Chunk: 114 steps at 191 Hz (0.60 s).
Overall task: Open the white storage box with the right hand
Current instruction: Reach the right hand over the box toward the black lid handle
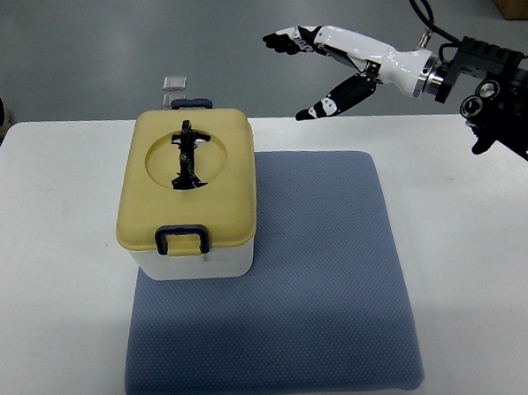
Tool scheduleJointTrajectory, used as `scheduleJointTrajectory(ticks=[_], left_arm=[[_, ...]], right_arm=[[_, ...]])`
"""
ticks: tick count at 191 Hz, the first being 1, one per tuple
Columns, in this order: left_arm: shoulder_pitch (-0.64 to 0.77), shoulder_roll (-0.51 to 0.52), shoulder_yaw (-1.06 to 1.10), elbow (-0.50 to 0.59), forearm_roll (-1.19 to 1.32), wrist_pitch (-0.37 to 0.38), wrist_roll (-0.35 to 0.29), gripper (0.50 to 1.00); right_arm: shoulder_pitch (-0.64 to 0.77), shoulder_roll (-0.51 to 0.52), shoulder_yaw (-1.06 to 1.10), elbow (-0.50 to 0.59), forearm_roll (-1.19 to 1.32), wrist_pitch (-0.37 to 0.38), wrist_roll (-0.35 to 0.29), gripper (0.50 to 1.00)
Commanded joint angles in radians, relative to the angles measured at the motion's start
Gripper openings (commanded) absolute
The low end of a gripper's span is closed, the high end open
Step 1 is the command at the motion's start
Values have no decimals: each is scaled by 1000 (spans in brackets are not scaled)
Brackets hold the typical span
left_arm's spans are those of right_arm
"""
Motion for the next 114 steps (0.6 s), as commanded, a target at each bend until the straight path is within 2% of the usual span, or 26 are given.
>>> scheduleJointTrajectory(ticks=[1, 70, 114], left_arm=[[0, 0, 0, -2, 0, 0, 0, 1000], [0, 0, -1, -3, 0, 0, 0, 1000], [0, 0, -1, -3, 0, 0, 0, 1000]], right_arm=[[91, 21, -95, 51, -68, -9, 1, 915], [309, 162, -345, 42, -211, -114, 1, 913], [349, 231, -367, 14, -234, -147, 1, 913]])
